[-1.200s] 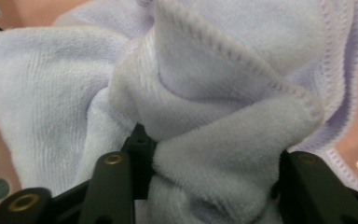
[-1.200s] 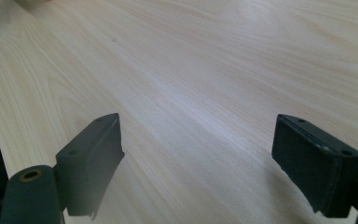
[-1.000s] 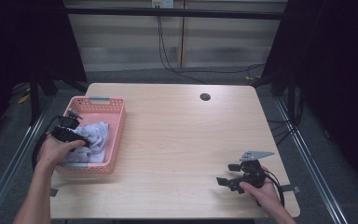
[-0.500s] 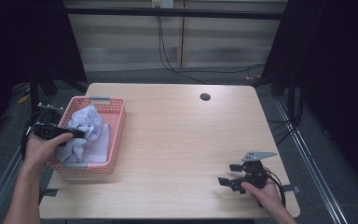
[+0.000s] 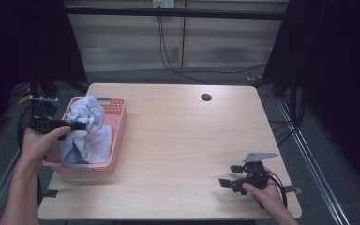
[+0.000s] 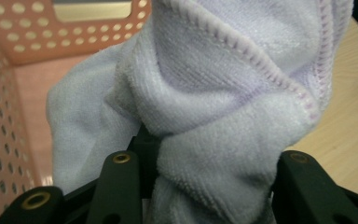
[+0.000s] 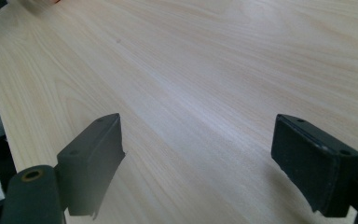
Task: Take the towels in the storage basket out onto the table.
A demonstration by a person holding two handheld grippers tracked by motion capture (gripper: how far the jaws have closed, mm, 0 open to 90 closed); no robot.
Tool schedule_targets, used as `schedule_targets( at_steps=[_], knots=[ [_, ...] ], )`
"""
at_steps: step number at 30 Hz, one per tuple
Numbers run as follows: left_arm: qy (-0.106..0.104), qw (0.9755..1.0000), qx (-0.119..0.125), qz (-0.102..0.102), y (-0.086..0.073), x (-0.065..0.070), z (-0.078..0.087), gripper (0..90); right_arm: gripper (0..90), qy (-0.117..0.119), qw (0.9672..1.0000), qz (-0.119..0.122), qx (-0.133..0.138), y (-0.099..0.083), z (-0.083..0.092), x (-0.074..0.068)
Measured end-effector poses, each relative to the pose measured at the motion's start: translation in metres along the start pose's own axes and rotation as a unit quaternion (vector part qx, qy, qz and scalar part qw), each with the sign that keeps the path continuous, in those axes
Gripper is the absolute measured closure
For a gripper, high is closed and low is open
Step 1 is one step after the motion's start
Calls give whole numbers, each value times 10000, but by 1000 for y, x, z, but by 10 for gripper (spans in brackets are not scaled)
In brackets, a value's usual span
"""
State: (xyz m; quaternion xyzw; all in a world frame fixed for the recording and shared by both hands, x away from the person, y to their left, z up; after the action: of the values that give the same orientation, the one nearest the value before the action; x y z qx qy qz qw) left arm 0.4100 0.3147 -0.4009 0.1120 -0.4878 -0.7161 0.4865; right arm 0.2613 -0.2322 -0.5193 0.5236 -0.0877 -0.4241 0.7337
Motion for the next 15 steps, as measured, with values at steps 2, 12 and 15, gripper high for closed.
schedule_targets(
  at_steps=[2, 12, 15],
  knots=[
    [-24, 10000, 73, 6, 6, 3, 2, 578, 161, 0, 10000, -8, -2, 0, 0, 0],
    [-167, 9994, 313, -47, 25, 11, 12, 579, 165, 49, 10000, 12, 60, 1, 1, -1],
    [-147, 9992, 374, -66, 29, 14, 14, 579, 165, 61, 10000, -5, 70, 2, 1, -1]
  ],
)
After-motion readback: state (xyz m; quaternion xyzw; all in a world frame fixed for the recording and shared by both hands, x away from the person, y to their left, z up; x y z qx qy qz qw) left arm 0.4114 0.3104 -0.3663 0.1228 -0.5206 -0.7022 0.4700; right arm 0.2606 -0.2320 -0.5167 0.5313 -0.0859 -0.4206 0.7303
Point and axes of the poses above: each handheld gripper's, and its own axes: z roughly backward along the jaws, y roughly out of its top, x roughly to its right, the point moved 5 cm from there along -z, roughly forward along the jaws, and after that the axes turned 15 degrees about x, right-handed, at the moved point
